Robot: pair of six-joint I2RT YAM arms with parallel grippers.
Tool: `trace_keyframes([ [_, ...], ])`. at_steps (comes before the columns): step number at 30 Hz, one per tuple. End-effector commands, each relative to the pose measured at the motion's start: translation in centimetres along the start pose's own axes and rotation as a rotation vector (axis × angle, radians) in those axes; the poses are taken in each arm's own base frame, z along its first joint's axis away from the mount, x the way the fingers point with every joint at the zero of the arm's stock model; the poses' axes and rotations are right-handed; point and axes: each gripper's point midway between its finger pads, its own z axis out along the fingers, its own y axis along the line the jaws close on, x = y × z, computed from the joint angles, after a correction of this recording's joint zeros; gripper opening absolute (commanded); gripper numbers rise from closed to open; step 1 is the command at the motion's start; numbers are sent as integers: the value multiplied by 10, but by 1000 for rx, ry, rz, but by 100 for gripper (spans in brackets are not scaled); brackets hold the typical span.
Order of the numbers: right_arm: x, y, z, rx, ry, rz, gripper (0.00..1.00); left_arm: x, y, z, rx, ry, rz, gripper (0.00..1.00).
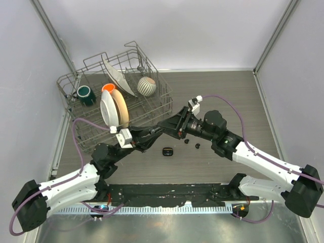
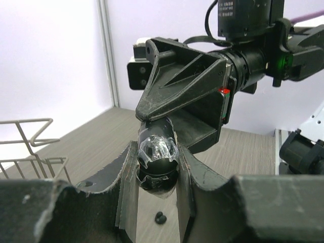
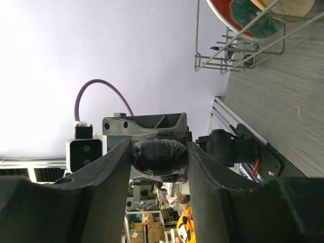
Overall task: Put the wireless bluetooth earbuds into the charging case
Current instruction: Adjust the charging case.
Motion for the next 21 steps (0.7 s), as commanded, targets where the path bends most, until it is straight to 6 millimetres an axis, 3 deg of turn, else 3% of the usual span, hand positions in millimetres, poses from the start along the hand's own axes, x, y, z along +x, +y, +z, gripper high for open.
trace_keyframes([
  [1, 1, 39, 1, -125, 22, 20, 1, -39, 2, 5, -6, -151, 54, 32],
  [12, -2, 49, 4, -163, 0, 42, 1, -45, 11, -4, -66, -213, 54, 47],
  [21, -5, 56, 2, -210, -48, 86, 1, -46, 10, -6, -66, -231, 44, 52],
])
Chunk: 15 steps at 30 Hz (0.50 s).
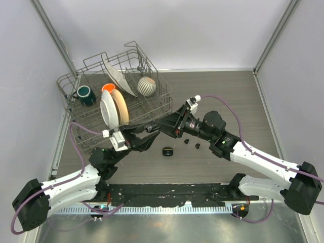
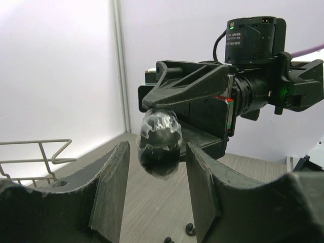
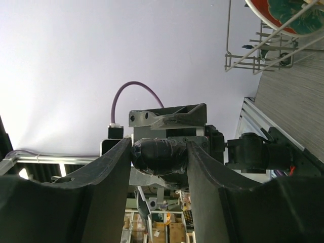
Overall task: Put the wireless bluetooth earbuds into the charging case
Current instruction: Adjust the charging case.
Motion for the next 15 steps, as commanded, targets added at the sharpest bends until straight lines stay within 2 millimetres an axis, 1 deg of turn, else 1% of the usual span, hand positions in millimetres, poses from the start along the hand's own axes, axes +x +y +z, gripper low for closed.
trace_keyframes([
  [1, -5, 31, -3, -111, -44, 8, 1, -21, 3, 1, -19, -93, 12, 52],
  [6, -5, 32, -4, -113, -50, 14, 1, -24, 3, 0, -21, -105, 12, 55],
  [7, -5, 34, -4, -119, -50, 14, 1, -25, 3, 0, -19, -107, 10, 58],
  [10, -4, 37, -3, -123, -53, 15, 1, -28, 2, -3, -20, -117, 11, 61],
  [15, -3, 40, -4, -136, -64, 22, 1, -25, 1, -3, -13, -109, 13, 62],
])
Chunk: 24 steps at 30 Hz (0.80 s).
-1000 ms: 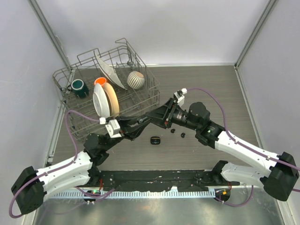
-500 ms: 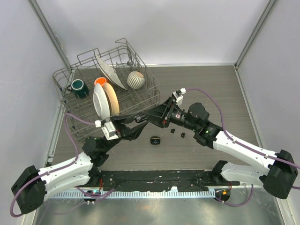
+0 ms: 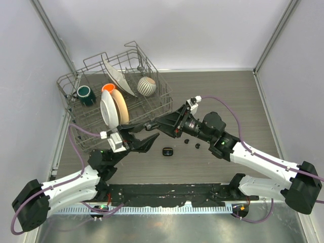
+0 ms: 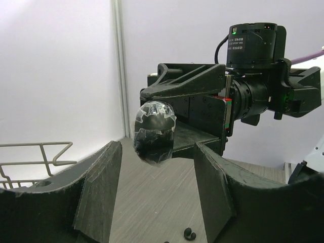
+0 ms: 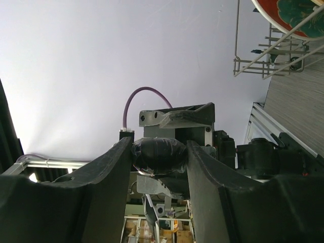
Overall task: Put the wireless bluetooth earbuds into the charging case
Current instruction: Adjust the charging case.
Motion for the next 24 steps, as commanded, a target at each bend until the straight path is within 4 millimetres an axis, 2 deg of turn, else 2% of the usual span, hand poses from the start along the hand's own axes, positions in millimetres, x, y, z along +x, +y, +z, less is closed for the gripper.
trace_keyframes([
  [1, -2, 28, -6, -98, -32, -3, 1, -20, 1, 2, -4, -76, 21, 62],
  [13, -1, 13, -2, -48, -29, 8, 1, -30, 0, 5, 5, -88, 31, 62],
  [17, -1, 9, -1, -37, -25, 15, 1, -34, 0, 5, 0, -97, 33, 56],
  [24, 1, 9, -1, -36, -15, 9, 1, -28, 0, 8, 5, -75, 31, 43],
])
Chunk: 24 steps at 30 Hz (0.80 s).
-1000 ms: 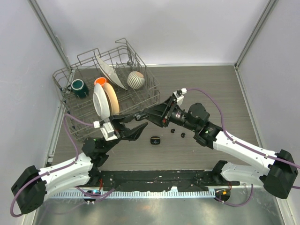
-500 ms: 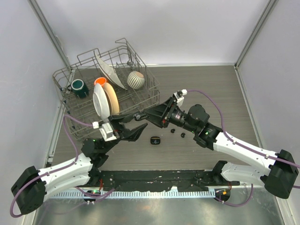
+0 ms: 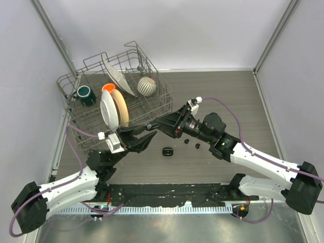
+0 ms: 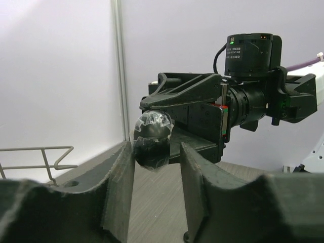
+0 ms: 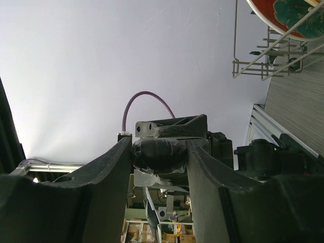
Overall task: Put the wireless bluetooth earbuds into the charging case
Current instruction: Adjust the charging case.
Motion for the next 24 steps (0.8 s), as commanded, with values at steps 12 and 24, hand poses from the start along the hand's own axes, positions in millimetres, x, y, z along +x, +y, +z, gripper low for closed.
trace_keyframes([
  [12, 4, 5, 1, -15, 16, -17, 1, -27, 4, 11, -13, -72, 33, 45],
  [24, 4, 9, 1, -25, 19, -25, 1, -17, 2, 12, 4, -44, 25, 30],
])
